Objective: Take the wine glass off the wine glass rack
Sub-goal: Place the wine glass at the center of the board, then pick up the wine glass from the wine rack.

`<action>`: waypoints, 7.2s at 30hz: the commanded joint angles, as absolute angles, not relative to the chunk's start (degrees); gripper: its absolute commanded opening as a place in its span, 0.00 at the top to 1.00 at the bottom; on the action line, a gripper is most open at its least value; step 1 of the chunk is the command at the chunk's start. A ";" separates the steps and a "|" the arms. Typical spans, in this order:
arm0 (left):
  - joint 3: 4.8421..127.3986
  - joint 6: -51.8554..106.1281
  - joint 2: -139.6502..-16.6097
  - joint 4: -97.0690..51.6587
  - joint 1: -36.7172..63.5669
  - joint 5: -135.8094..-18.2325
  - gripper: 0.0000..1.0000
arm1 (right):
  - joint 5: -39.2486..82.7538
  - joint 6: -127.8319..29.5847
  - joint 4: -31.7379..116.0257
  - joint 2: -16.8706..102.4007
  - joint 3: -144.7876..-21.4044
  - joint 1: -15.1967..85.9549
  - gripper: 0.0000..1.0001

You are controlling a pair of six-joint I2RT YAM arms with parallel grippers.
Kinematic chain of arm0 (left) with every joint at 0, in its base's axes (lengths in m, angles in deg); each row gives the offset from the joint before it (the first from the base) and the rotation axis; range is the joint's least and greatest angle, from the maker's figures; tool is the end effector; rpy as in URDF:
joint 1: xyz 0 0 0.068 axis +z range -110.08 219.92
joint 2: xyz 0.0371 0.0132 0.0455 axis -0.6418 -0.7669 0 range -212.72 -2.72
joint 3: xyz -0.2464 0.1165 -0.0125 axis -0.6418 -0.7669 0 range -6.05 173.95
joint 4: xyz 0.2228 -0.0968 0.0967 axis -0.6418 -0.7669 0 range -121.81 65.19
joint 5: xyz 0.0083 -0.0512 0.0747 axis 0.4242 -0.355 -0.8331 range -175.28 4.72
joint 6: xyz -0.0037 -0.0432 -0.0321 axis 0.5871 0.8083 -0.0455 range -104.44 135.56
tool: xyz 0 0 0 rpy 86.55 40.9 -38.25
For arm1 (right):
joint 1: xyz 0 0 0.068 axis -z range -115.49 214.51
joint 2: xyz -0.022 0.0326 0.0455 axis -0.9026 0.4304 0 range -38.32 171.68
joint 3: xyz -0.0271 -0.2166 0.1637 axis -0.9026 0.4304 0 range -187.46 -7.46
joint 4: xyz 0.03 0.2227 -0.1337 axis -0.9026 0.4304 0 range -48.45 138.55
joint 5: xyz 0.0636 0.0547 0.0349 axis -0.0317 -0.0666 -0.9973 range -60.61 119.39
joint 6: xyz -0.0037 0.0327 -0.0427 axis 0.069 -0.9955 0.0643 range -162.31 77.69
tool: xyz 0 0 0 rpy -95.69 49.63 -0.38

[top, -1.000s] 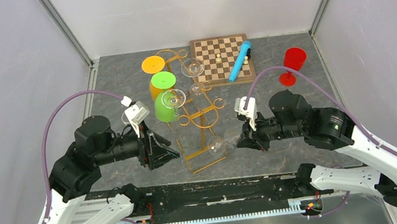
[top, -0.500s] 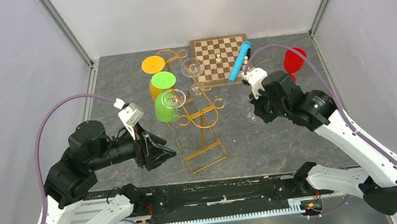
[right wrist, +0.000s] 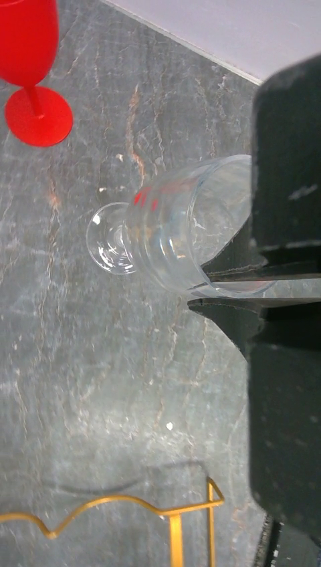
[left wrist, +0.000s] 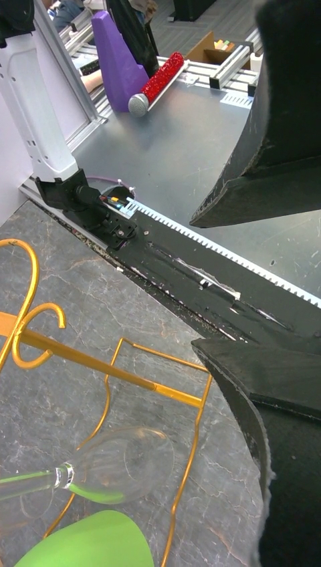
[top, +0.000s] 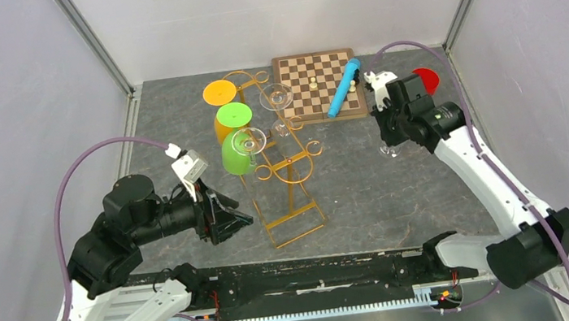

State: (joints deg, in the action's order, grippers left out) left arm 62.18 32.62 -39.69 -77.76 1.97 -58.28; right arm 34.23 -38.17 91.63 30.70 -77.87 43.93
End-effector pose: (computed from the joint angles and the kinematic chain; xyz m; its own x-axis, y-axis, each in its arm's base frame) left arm 0.0576 -0.0654 0.4117 -0.5370 0.0873 -0.8391 0.7564 0.4903 -0.4331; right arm 0.2267 0.0819 0.3438 -0.6799 -0.3321 -0.6538 -0.3480 0.9309 -0.1109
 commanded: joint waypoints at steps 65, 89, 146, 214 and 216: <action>63.74 29.35 -41.55 -75.26 1.87 -58.88 0.32 | 15.46 -49.63 79.14 42.62 -100.18 69.91 0.43; 60.36 31.64 -37.31 -74.39 1.87 -70.07 0.32 | -5.33 -66.43 56.39 45.94 -100.30 45.75 0.38; 56.73 35.86 -34.46 -71.39 1.87 -82.21 0.32 | -11.91 -75.95 44.17 51.41 -93.33 38.05 0.99; 58.38 37.55 -34.49 -71.57 1.87 -80.40 0.32 | -12.66 -82.20 37.89 32.05 -83.44 46.63 1.00; 58.38 37.74 -34.46 -71.71 1.85 -79.43 0.32 | -12.37 -82.03 37.99 29.60 -81.62 46.99 1.00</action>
State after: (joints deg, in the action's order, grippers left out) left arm 56.74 35.20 -34.80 -73.95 1.93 -82.06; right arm -11.93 -82.60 43.29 35.31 -83.71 46.22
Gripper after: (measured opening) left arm 0.678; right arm 0.020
